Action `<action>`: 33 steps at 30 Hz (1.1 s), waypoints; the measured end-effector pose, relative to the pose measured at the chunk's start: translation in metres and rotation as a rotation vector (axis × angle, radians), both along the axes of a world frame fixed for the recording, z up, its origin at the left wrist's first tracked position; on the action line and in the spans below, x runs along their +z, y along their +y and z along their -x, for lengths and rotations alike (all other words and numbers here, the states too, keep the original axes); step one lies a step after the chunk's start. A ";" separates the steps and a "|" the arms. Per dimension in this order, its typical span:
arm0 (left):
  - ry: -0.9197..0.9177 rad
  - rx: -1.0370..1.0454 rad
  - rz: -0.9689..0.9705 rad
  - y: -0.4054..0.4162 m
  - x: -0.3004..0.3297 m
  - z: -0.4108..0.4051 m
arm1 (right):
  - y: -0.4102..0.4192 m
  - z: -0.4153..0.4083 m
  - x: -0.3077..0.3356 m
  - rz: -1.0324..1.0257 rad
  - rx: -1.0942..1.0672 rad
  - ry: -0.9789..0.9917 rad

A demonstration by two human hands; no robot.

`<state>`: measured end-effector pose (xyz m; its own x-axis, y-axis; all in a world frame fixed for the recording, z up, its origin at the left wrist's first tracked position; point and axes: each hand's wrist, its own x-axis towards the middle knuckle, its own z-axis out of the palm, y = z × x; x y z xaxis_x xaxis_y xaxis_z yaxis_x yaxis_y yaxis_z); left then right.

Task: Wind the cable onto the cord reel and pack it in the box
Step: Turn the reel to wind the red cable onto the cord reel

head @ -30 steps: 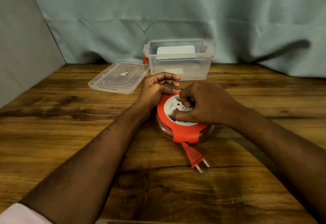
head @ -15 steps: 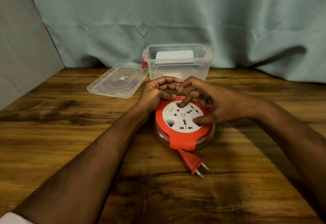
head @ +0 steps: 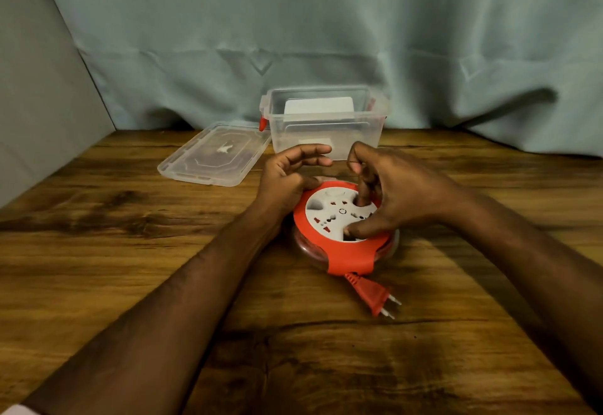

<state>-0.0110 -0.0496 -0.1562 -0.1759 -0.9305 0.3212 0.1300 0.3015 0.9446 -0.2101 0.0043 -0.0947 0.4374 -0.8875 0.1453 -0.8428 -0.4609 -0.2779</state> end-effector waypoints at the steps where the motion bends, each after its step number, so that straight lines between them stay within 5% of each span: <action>1: 0.006 0.036 0.021 0.002 0.000 0.002 | 0.001 -0.002 0.000 0.034 -0.038 0.031; 11: 0.005 0.220 0.053 0.015 0.003 0.009 | 0.016 -0.032 -0.013 0.136 -0.363 0.029; 17: -0.009 0.176 0.012 0.010 0.001 0.004 | 0.020 -0.033 -0.018 0.270 -0.242 0.044; 20: -0.102 0.140 0.009 0.008 0.002 0.002 | 0.009 -0.019 -0.013 0.299 -0.263 -0.024; 27: -0.396 0.047 0.119 0.015 0.000 -0.003 | -0.012 -0.002 -0.031 0.004 -0.295 -0.204; 30: -0.617 -0.040 0.234 0.025 -0.003 -0.005 | -0.010 -0.002 -0.027 0.013 -0.294 -0.157; 33: -0.621 -0.141 0.199 0.036 -0.001 -0.004 | -0.005 -0.003 -0.022 -0.021 -0.251 -0.081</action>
<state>-0.0074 -0.0132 -0.1569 -0.4989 -0.8187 0.2843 -0.3692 0.4975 0.7849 -0.2075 -0.0005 -0.1171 0.1911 -0.9698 0.1517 -0.9044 -0.2340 -0.3567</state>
